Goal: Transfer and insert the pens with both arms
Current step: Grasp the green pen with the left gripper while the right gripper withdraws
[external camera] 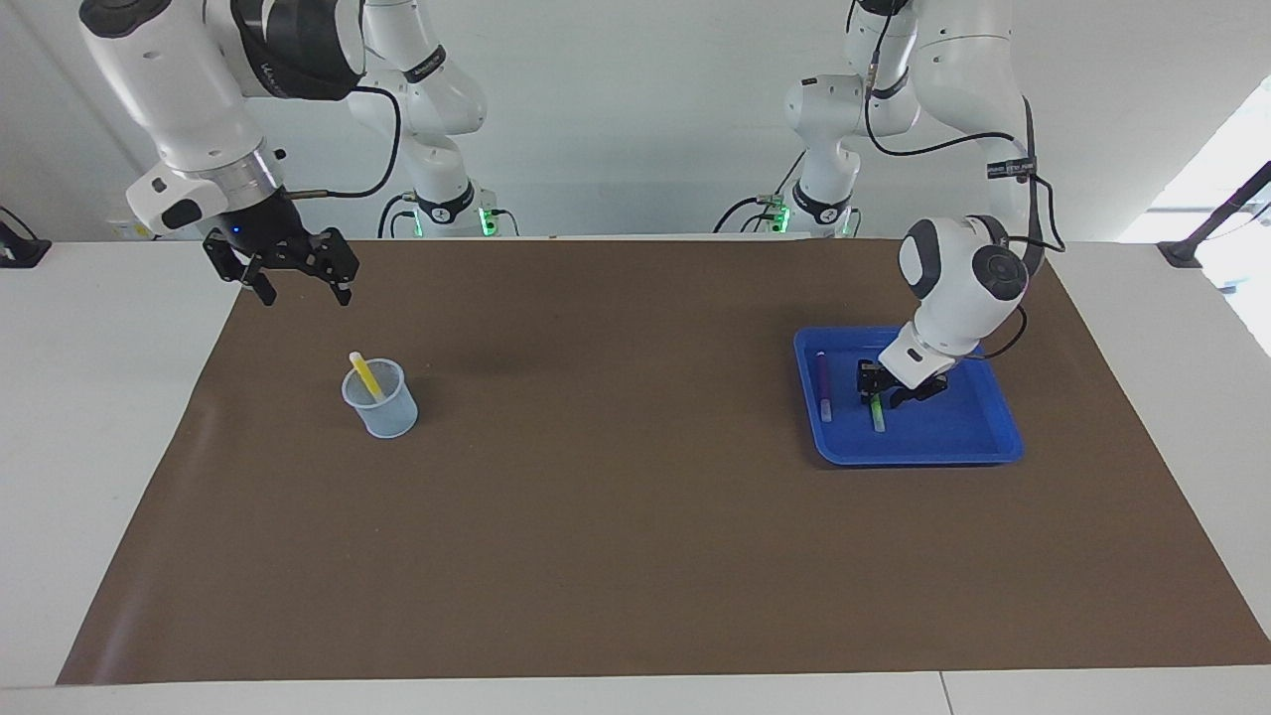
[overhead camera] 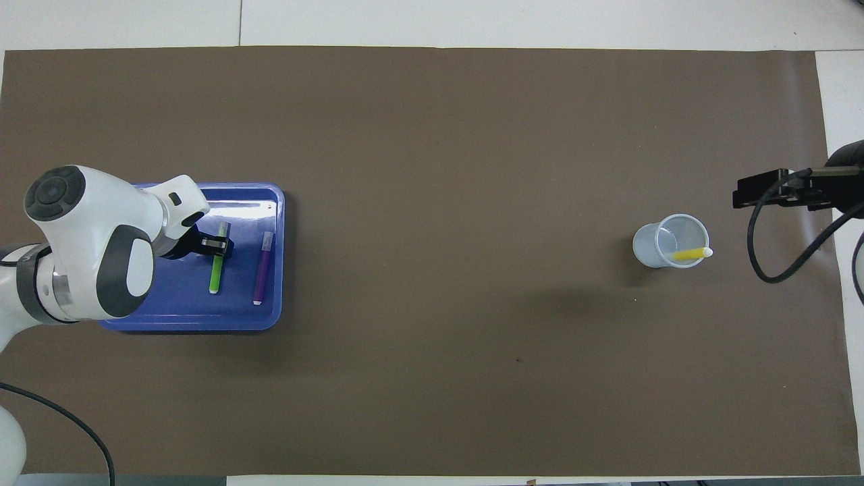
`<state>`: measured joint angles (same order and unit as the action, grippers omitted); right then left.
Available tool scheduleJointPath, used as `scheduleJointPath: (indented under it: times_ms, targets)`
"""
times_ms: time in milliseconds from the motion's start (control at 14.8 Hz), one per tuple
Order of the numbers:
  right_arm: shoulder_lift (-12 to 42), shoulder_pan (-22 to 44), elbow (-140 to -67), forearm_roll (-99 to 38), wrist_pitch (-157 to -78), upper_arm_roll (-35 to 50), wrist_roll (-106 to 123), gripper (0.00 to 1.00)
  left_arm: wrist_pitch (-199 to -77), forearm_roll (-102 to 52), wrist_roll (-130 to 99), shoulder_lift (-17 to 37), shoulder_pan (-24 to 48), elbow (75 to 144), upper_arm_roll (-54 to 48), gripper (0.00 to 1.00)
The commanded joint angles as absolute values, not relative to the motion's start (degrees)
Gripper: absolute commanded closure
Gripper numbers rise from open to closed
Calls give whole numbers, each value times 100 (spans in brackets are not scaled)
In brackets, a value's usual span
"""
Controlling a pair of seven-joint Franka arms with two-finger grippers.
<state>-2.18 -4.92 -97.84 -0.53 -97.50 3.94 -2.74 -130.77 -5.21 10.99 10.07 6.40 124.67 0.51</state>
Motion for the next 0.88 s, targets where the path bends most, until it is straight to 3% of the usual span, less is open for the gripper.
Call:
scheduleJointPath:
  times_ms: [0,135,203,541,812]
  targets:
    - [52,-309,-9273,79,-9309,413,-606,0,-13140,-396,1116,1002,606,12524,35,75]
    - [9,-264,-9333,79,-9264,413,-633,0,-13131,-396,1116,1002,598,12524,44,95]
    - [-43,-255,-9377,70,-9211,413,-642,0,-13131,-396,1116,1002,598,12524,44,100]
    - [-105,-255,-9387,62,-9115,439,-633,0,-13052,-396,1099,1011,519,12428,53,100]
    - [-105,-264,-9395,62,-9132,439,-633,0,-12412,-396,1081,1011,422,11972,53,100]
